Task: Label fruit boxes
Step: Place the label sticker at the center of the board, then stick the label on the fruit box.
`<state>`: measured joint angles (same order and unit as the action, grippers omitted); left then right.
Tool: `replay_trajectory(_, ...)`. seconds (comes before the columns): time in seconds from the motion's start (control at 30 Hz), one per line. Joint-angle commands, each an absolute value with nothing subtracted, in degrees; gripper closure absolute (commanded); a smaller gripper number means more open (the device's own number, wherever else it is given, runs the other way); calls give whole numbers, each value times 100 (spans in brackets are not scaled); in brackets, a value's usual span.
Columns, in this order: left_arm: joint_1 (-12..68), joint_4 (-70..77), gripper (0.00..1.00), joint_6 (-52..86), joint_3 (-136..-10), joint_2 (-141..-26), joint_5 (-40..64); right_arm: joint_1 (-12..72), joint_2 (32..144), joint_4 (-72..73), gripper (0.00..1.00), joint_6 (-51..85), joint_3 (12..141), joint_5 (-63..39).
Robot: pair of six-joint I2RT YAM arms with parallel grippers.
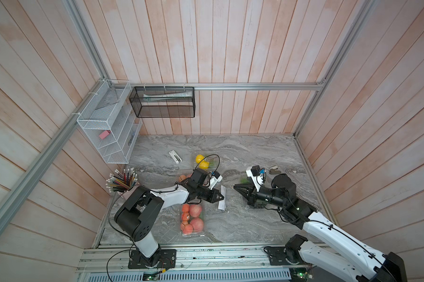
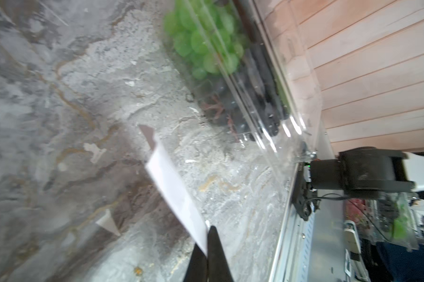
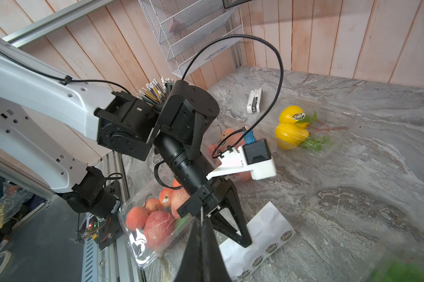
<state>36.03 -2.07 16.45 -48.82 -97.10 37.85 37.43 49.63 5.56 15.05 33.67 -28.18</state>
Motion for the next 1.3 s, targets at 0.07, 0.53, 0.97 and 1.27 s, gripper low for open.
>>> replay_trajectory(0.07,3601,-1110,88,1231,-5276,-9780,2922,3694,4846,508,100,1564,3300,-2761)
replay_trajectory(0.53,3507,-1646,60,1445,-5389,-8641,2136,3741,5558,89,100,2381,3632,-2733)
replay_trajectory(0.97,2584,-3740,67,2551,-5002,-6947,2394,5371,7535,607,100,4602,4550,-2374)
replay_trajectory(1.27,2338,-4718,72,3105,-4568,-5814,2626,6303,9023,355,100,5336,5740,-2329)
